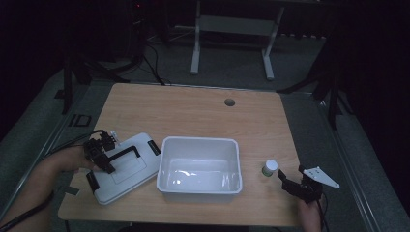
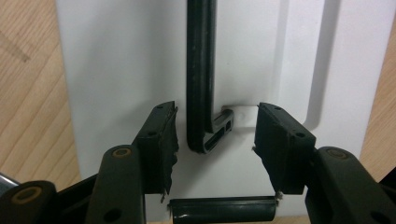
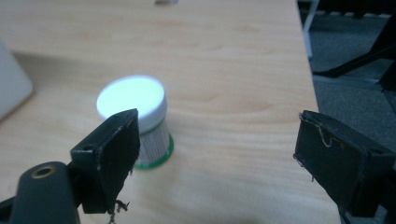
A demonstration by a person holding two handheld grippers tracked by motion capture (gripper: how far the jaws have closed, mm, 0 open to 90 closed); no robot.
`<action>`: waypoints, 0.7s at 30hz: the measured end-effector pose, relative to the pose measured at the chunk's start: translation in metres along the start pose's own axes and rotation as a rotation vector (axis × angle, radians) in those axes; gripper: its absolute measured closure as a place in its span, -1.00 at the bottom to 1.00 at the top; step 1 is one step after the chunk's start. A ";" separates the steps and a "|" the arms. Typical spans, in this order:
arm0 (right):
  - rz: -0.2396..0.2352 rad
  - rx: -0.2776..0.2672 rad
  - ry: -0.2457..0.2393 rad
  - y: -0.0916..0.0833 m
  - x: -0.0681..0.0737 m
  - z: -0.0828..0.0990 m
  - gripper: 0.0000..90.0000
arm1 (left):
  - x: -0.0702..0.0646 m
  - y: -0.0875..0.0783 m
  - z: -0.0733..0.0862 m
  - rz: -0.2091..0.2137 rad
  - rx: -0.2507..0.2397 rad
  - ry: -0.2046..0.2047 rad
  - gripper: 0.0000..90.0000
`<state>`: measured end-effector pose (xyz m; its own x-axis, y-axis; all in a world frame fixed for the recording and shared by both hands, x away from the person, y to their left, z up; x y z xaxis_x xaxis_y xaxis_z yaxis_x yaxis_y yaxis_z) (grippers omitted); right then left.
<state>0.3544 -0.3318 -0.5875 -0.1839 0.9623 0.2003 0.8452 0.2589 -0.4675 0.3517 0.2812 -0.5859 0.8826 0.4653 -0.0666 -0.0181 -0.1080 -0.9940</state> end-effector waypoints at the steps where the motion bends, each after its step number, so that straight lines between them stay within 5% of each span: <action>1: -0.007 0.021 -0.005 -0.001 0.000 0.002 -0.70 | 0.000 0.000 0.000 -0.004 -0.001 -0.002 0.04; 10: -0.088 0.257 -0.027 -0.009 0.000 0.014 -0.69 | -0.001 -0.003 0.000 -0.007 0.001 0.004 0.00; 17: -0.147 0.459 -0.145 -0.014 0.002 0.026 -0.69 | -0.001 -0.003 0.002 0.006 -0.010 -0.001 0.00; 21: -0.136 0.546 -0.232 -0.017 0.001 0.029 -0.72 | -0.001 -0.003 0.006 0.006 0.004 -0.009 -0.01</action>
<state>0.3249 -0.3325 -0.6039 -0.4292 0.8945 0.1251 0.4382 0.3273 -0.8372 0.3483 0.2860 -0.5834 0.8783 0.4725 -0.0734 -0.0253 -0.1074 -0.9939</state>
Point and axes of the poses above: each handheld gripper's, and its own axes: y roughly forward along the jaws, z roughly out of its underside, x roughly to its left, the point moved 10 cm from there along y, roughly forward along the jaws, and after that the axes turned 12 degrees about y, right-handed, at the moved point
